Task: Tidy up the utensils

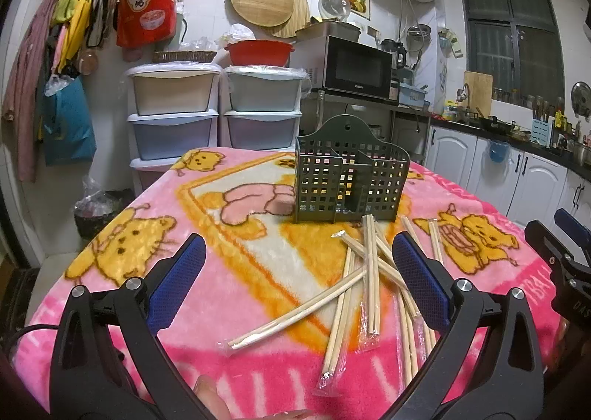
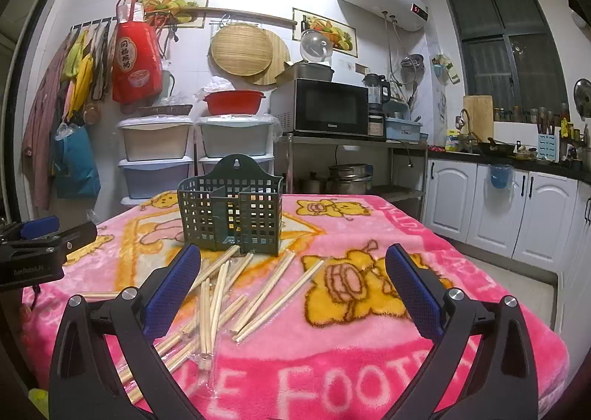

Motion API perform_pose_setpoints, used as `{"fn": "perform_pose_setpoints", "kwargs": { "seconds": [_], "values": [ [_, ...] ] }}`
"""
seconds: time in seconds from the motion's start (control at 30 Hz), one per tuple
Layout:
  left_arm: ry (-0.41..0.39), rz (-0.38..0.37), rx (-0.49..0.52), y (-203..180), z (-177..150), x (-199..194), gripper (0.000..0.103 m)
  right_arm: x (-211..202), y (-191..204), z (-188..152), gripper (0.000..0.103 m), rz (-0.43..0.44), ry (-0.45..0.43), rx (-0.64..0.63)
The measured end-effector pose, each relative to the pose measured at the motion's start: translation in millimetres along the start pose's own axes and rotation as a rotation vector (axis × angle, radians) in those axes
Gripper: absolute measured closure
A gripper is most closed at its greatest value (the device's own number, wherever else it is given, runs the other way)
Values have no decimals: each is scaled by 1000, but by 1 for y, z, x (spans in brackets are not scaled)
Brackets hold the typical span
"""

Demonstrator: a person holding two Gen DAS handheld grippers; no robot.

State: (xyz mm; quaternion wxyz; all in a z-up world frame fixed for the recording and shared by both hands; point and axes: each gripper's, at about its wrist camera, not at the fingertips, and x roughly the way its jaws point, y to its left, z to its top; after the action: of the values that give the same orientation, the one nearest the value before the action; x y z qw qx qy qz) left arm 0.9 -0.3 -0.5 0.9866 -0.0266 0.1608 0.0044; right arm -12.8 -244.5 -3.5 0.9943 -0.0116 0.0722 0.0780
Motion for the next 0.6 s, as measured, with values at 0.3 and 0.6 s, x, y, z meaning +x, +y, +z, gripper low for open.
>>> {"fn": "perform_pose_setpoints", "kwargs": {
  "seconds": [0.3, 0.6],
  "values": [
    [-2, -1, 0, 0, 0, -1, 9, 0, 0, 0, 6, 1, -1, -1],
    [0, -1, 2, -2, 2, -3, 9, 0, 1, 0, 6, 1, 1, -2]
  ]
}}
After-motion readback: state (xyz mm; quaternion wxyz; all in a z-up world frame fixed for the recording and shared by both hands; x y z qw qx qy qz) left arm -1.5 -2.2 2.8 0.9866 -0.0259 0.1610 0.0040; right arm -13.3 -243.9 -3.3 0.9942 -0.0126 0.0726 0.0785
